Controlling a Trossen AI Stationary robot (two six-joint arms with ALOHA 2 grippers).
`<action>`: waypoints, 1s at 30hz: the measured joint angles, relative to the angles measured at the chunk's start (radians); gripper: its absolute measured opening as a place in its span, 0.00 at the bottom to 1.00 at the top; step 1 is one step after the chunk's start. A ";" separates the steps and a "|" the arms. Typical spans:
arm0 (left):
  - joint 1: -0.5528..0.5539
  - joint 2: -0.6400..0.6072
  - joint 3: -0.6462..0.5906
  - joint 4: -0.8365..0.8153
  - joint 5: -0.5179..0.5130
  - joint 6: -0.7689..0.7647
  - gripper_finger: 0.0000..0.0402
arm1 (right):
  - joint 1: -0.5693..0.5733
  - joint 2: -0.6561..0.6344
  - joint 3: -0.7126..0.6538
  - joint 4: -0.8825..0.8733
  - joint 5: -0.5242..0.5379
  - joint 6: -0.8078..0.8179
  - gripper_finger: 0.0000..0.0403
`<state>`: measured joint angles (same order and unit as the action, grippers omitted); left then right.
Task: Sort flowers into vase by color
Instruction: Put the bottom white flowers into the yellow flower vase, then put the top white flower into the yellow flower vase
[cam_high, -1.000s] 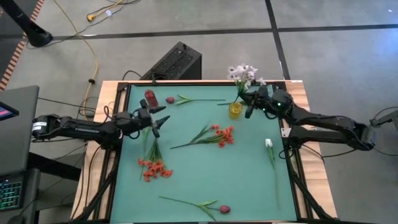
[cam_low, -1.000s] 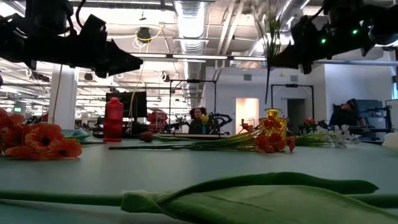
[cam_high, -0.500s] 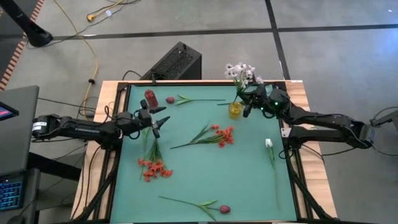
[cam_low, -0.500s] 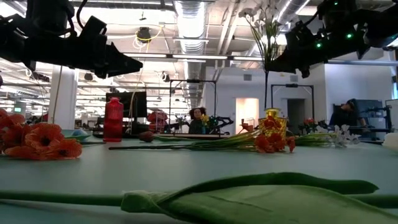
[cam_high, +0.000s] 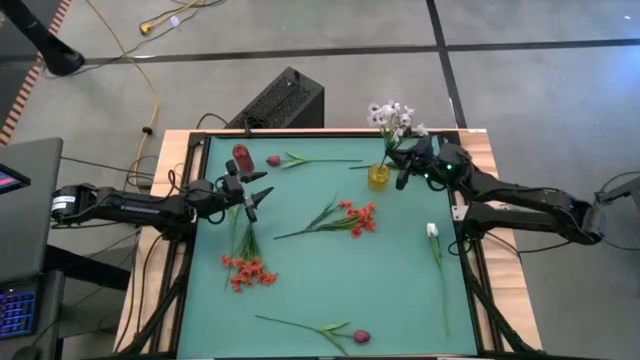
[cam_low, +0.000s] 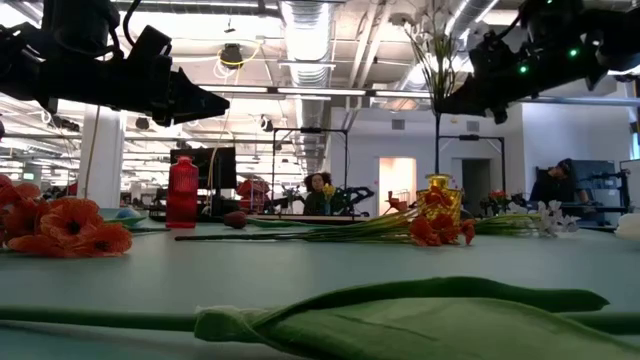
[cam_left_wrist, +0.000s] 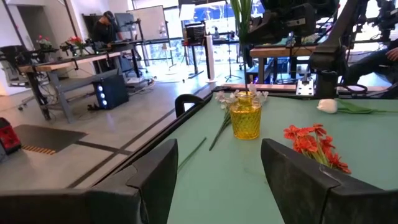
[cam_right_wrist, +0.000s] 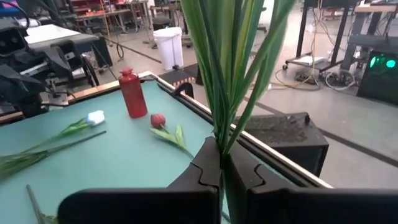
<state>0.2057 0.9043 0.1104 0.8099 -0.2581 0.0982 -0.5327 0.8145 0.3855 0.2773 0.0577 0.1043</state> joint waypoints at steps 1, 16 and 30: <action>0.000 0.000 0.000 0.000 0.000 -0.002 0.55 | 0.000 0.007 0.000 -0.008 0.013 0.000 0.07; 0.000 0.000 0.000 0.000 0.000 -0.011 0.55 | 0.001 0.135 0.000 -0.024 0.075 0.098 0.20; 0.000 0.000 0.000 -0.008 0.000 -0.009 0.55 | 0.003 0.067 0.086 -0.411 -0.005 0.215 0.60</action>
<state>0.2056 0.9043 0.1104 0.8017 -0.2577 0.0891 -0.5297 0.8819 0.4714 -0.1336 0.0529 0.3190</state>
